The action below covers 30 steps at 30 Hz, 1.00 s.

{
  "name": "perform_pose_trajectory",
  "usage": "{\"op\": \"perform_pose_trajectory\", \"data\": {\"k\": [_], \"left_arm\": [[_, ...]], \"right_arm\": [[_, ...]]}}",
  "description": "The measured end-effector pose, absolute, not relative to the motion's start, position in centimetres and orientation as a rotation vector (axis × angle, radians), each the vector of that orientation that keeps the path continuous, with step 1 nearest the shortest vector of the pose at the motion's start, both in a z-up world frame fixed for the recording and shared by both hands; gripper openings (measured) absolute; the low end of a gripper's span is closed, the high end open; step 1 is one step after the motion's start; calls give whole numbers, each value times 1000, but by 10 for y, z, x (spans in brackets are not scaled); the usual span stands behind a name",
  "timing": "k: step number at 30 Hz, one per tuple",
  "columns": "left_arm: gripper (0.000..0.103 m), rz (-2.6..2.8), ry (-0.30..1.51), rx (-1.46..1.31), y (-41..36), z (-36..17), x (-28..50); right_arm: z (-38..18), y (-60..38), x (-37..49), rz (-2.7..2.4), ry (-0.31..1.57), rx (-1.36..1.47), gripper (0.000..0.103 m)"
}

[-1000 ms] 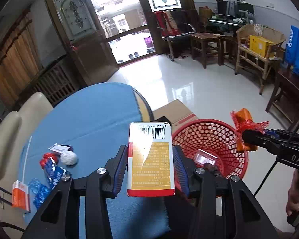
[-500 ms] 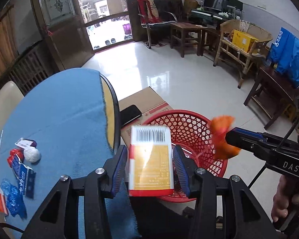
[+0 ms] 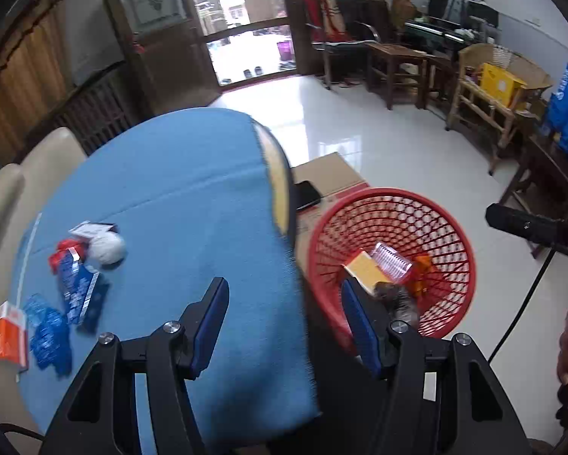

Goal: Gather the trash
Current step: 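Carry the medicine box and orange bundle over the red basket and release both, then move both open grippers back over the table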

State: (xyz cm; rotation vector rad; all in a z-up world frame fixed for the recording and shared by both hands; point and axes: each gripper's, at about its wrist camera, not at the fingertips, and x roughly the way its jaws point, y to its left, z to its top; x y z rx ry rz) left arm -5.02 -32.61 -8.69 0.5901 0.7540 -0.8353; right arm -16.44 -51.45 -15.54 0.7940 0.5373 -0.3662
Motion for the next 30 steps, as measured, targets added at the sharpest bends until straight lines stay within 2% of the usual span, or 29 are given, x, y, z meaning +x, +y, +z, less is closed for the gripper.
{"op": "perform_pose_trajectory", "data": {"k": [3, 10, 30], "left_arm": [[70, -754, 705, 586, -304, -77, -48], [78, -611, 604, 540, -263, -45, -39], [82, -414, 565, 437, -181, -29, -13]], "right_arm": [[-154, -509, -157, -347, 550, 785, 37], [-145, -489, -136, -302, 577, 738, 37], [-122, -436, -97, -223, 631, 630, 37]]}}
